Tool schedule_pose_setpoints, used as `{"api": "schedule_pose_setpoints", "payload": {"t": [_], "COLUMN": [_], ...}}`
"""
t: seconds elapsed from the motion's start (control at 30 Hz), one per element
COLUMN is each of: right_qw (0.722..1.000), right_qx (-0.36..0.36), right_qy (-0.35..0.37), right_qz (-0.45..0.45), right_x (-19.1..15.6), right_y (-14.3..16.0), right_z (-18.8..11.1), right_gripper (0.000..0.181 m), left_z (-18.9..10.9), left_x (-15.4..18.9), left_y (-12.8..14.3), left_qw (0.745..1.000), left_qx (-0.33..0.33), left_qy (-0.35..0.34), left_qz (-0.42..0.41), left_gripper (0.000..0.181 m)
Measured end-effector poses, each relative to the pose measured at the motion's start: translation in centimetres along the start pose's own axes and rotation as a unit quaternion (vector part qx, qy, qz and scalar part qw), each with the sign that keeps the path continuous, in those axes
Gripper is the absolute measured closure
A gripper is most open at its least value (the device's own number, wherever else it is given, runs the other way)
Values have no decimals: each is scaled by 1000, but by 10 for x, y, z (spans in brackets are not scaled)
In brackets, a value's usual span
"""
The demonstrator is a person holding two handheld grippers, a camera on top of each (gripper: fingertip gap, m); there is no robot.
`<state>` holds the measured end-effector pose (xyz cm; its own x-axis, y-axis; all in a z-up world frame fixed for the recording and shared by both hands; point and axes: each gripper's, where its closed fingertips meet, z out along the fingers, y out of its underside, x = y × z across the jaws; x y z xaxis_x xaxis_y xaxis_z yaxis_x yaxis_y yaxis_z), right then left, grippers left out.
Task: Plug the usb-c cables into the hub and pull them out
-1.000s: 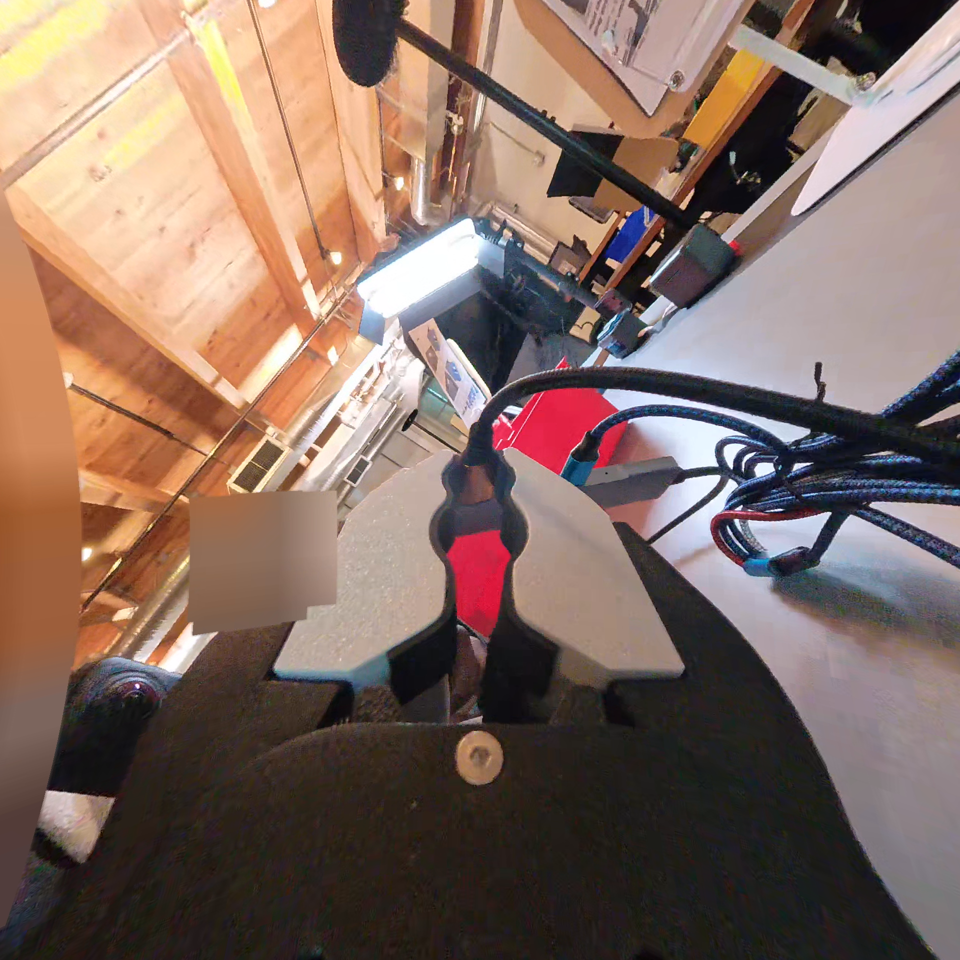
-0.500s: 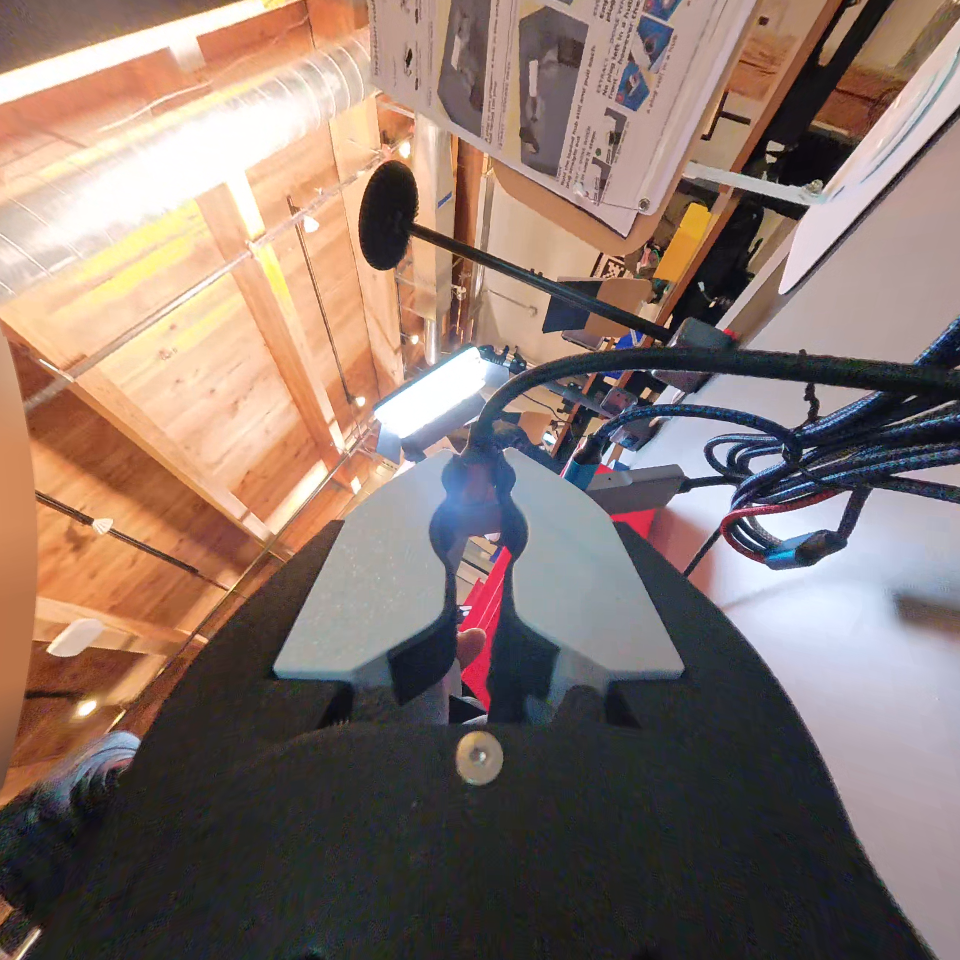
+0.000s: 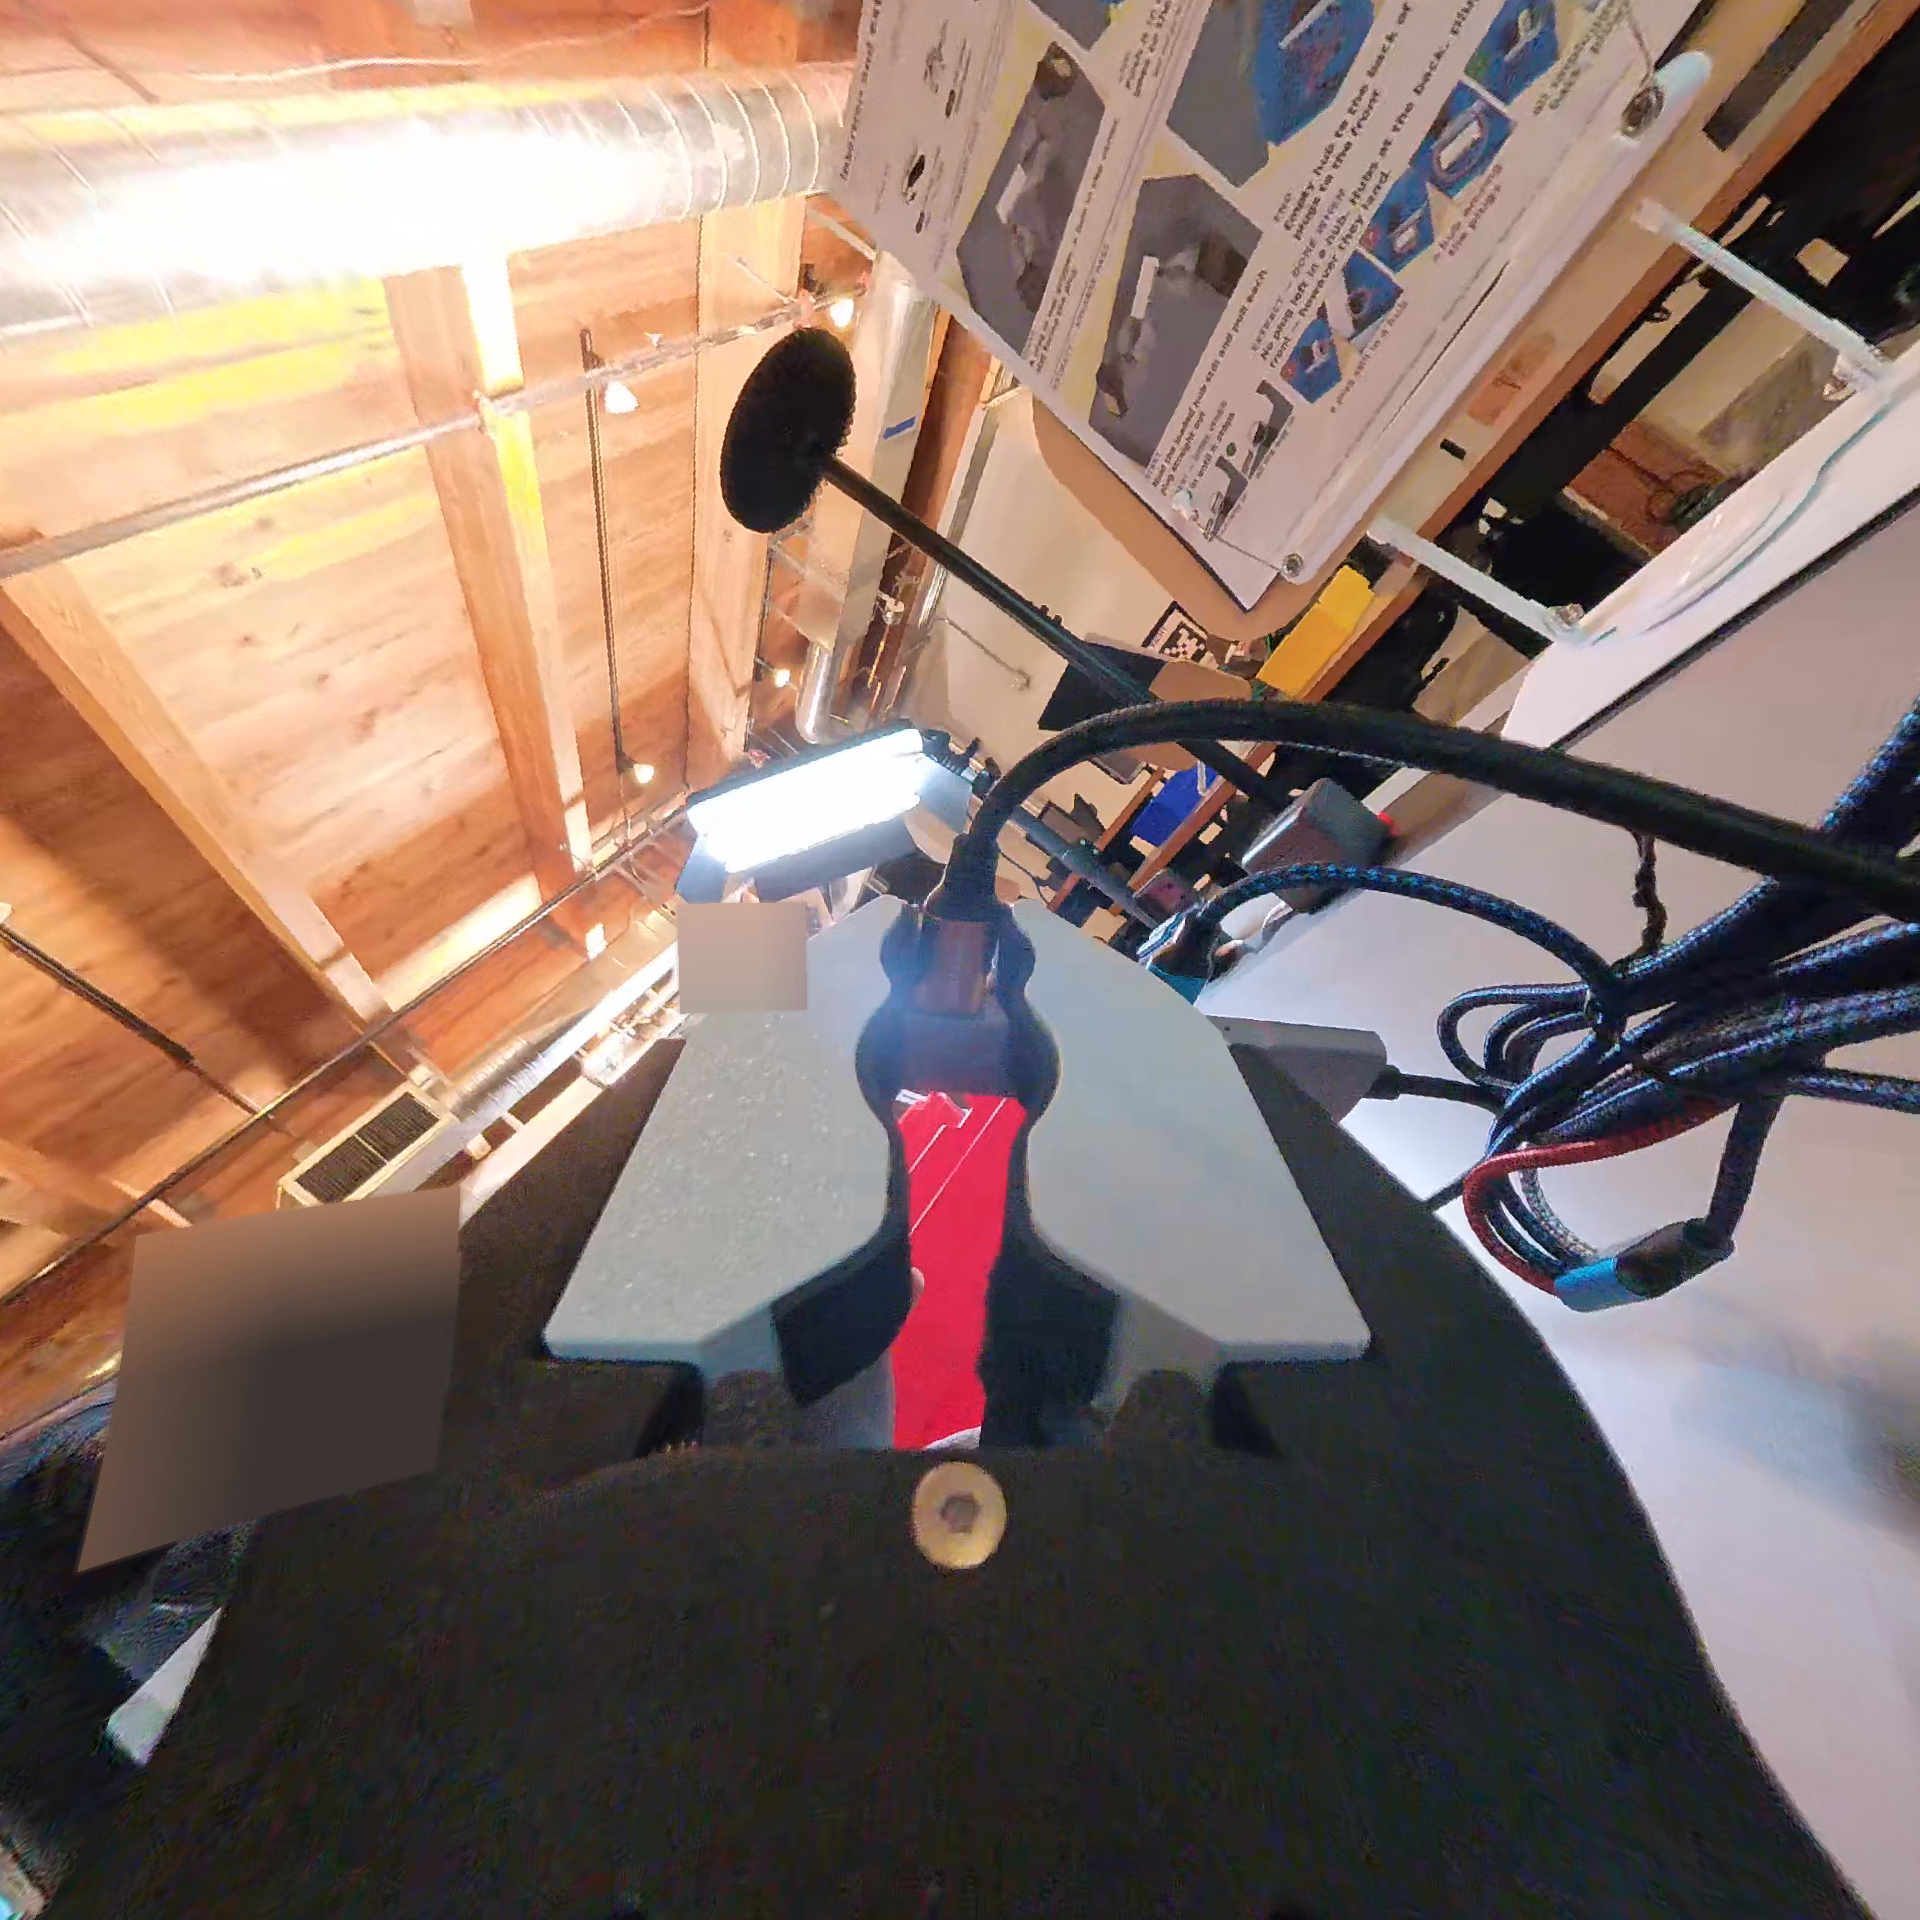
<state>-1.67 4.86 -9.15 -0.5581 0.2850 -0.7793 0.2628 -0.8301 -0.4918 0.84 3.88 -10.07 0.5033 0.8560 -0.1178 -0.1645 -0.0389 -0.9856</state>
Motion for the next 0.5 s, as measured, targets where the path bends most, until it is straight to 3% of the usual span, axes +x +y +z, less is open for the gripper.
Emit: {"api": "schedule_pose_setpoints", "payload": {"t": [0.17, 0.5], "right_qw": [1000, 999], "right_qx": [15, 25], "right_qy": [-5, 11], "right_qz": [-8, 30], "right_x": [-5, 4], "right_y": [4, 10], "right_z": [-3, -6], "right_gripper": [168, 169], "left_z": [4, 4], "left_x": [-7, -5], "left_y": [-1, 1], "left_qw": [999, 999], "left_qx": [-5, -7], "left_qy": [-32, -32], "left_qz": [-17, -14], "left_gripper": [149, 157]}}
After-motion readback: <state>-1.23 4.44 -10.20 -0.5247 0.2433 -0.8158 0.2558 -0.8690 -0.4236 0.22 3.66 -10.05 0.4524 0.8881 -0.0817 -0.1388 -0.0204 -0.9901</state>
